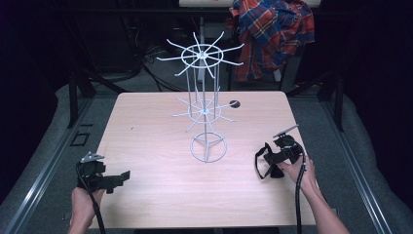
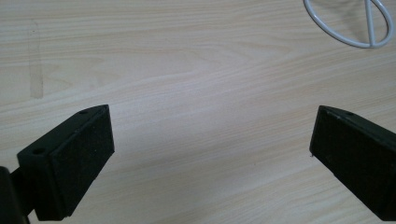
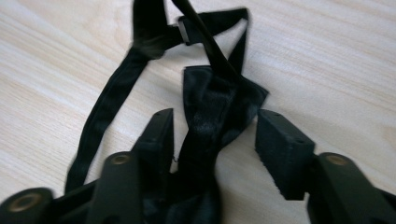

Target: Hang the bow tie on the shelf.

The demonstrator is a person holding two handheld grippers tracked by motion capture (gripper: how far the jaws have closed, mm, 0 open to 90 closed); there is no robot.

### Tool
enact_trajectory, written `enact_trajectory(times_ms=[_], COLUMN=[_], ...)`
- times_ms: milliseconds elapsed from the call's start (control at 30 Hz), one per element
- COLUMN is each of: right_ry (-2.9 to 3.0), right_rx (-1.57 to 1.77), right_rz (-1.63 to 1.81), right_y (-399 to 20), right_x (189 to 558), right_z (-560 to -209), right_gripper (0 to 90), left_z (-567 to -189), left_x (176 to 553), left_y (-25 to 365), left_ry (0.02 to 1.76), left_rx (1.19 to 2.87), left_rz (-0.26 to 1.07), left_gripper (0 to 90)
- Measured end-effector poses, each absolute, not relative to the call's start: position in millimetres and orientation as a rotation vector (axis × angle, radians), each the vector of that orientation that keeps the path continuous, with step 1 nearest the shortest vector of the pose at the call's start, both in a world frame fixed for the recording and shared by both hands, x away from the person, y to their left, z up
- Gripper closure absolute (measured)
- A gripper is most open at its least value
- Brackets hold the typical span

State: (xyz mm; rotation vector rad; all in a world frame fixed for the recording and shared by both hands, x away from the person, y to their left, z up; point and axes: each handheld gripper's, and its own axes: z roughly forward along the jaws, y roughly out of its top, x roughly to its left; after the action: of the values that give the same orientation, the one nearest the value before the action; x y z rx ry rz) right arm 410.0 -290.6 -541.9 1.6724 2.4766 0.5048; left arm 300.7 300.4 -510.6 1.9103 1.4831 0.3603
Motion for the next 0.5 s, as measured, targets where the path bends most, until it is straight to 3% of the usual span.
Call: enact_trajectory(times_ms=[133,500], right_ry=[2.479,2.484], right_rx=[1.652,1.605], right_rz=[0.47,0.435], right_y=[-287.6,-283.6], right_x=[409.0,407.4], right_z=[-543.5,-543.6], right_gripper=[59.1,73.7], left_z=[-511.8,-512.4], left_x=[301.7,302.4], left_y=[299.3,297.0], left_ry=[1.478,1.464], left_rx=[1.925,1.939], left_rz=[0.349,0.336], left_gripper=[0.0,0.0])
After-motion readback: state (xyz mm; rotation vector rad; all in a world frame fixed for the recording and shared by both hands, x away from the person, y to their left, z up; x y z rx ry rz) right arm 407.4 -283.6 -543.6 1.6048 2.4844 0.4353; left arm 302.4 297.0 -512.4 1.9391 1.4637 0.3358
